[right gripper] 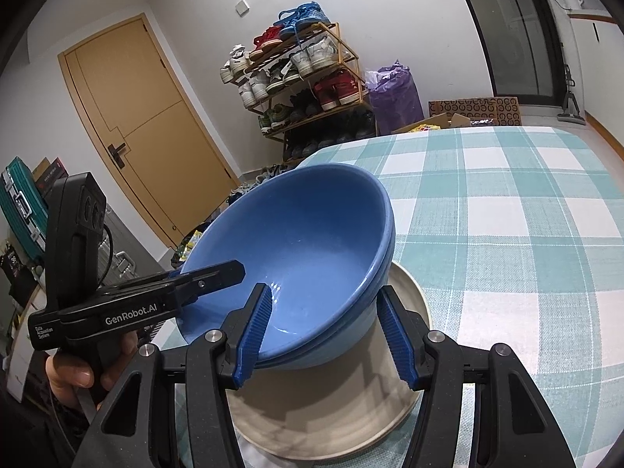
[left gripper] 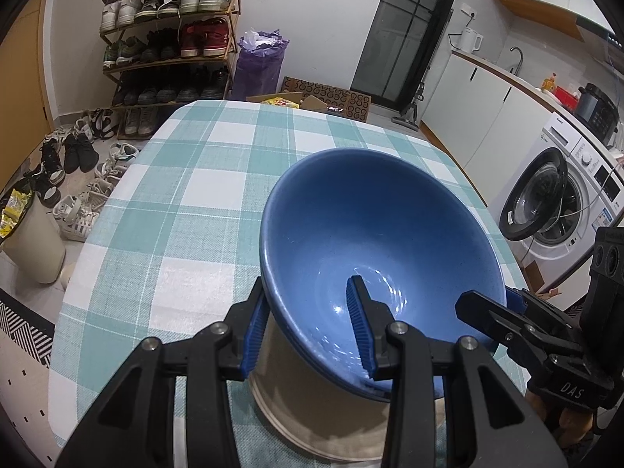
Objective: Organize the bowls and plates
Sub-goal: 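Lower the nested blue bowls onto the beige plate stack with both grippers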
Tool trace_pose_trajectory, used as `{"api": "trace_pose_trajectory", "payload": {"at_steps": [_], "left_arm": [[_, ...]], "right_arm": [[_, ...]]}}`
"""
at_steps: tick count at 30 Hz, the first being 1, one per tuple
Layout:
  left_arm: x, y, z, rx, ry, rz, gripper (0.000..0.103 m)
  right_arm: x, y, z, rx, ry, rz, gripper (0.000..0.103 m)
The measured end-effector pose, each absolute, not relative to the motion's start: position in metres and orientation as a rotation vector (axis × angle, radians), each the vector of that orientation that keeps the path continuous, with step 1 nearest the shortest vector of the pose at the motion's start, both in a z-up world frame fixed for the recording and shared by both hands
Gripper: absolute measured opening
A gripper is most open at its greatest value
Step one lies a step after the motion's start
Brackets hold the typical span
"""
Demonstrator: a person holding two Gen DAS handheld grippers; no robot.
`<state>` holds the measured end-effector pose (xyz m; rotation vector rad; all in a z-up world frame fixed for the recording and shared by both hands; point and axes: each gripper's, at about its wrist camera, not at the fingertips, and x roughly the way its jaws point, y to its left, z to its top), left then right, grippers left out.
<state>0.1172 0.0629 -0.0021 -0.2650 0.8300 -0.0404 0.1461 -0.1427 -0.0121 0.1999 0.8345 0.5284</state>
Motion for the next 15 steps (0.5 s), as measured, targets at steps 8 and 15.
{"api": "trace_pose_trajectory", "payload": {"at_steps": [8,15], "left_arm": [[0.1173,0.0609,-0.0012,-0.257,0.828,-0.048,0.038],[0.1175,0.0602,-0.0021,-0.253,0.835,-0.052,0.038]], "right_arm": [[0.1430,-0.1445,-0.0113,0.195,0.835,0.523,0.058],[0.1431,-0.1456,-0.0115,0.197,0.837,0.520,0.058]]}}
